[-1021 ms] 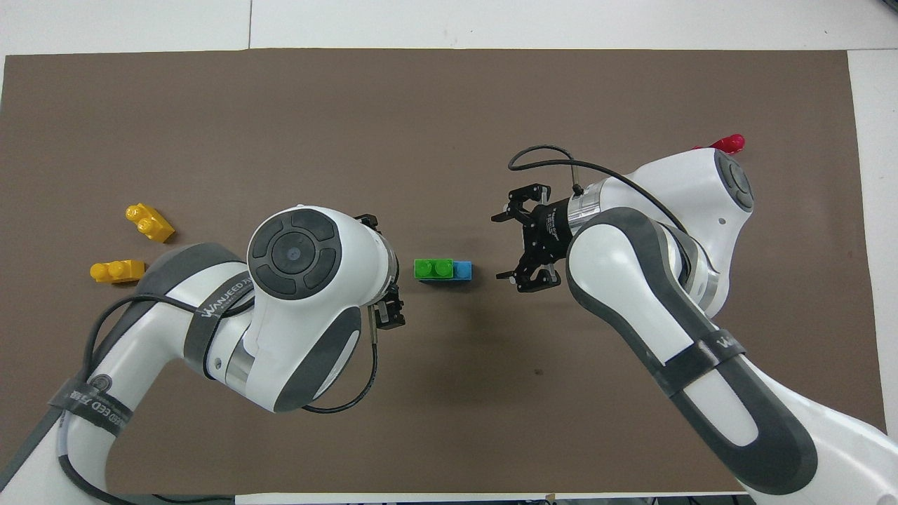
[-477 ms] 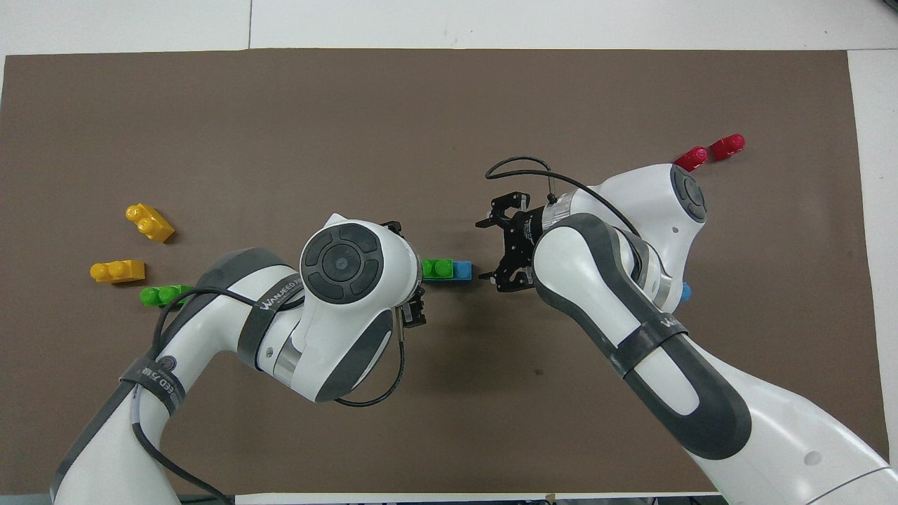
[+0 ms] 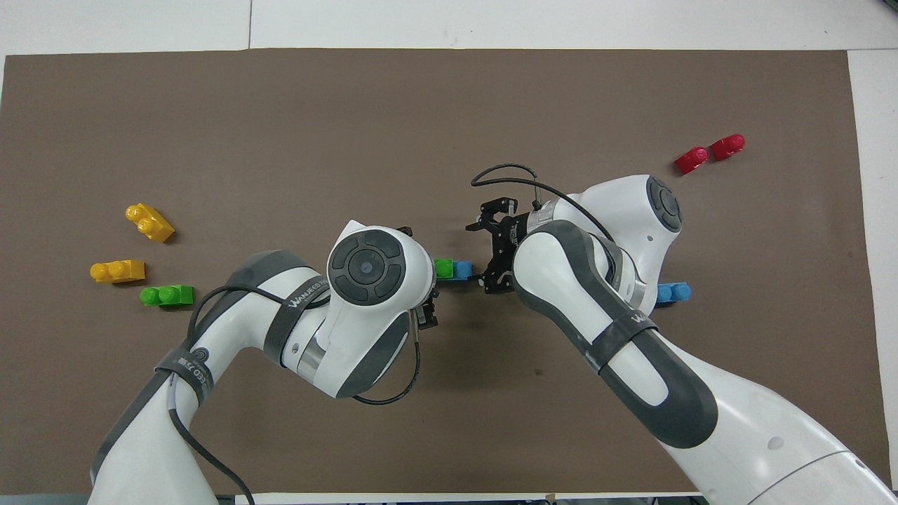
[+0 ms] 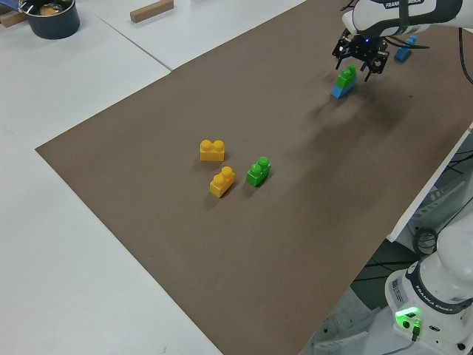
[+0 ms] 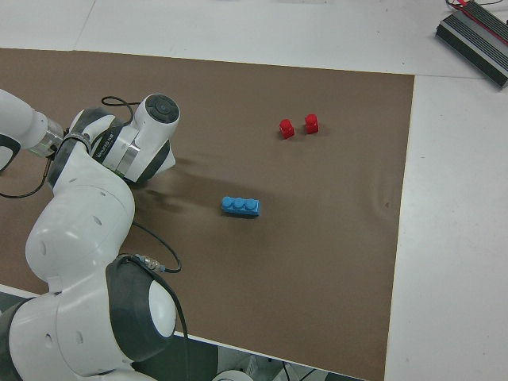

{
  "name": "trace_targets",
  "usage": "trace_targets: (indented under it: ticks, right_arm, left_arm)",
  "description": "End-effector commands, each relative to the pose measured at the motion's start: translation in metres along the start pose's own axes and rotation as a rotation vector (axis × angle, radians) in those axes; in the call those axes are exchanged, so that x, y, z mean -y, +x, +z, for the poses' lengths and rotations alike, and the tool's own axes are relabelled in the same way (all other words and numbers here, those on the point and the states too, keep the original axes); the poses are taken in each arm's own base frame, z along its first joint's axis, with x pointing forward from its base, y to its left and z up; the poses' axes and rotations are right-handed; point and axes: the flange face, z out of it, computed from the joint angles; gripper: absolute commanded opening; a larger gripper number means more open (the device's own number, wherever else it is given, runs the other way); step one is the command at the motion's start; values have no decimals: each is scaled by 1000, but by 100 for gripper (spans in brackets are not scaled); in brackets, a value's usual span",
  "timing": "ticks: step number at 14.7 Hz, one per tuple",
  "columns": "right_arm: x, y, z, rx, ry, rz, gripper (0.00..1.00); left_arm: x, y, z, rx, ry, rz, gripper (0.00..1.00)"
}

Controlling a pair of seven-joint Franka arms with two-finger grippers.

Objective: Remove green block with left arm and hold with right
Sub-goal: 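Grasp the green block with the left gripper while the right gripper grasps blue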

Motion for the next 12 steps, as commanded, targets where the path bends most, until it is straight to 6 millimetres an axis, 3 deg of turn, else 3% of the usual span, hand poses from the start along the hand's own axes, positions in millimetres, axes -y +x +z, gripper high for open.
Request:
trace_targets:
  ticks: [1,8,12]
  right_arm:
    - [-2,-2,12,13,18,-13,95]
    - [-9,-5,43,19,46,-7,95]
    - [-8,-4,43,16,67,-11,95]
  left_arm:
    - [-2,-3,14,11,-2,-23,100]
    - [2,-7,27,3,4,-14,100]
    - [2,-8,27,10,-2,-20,100]
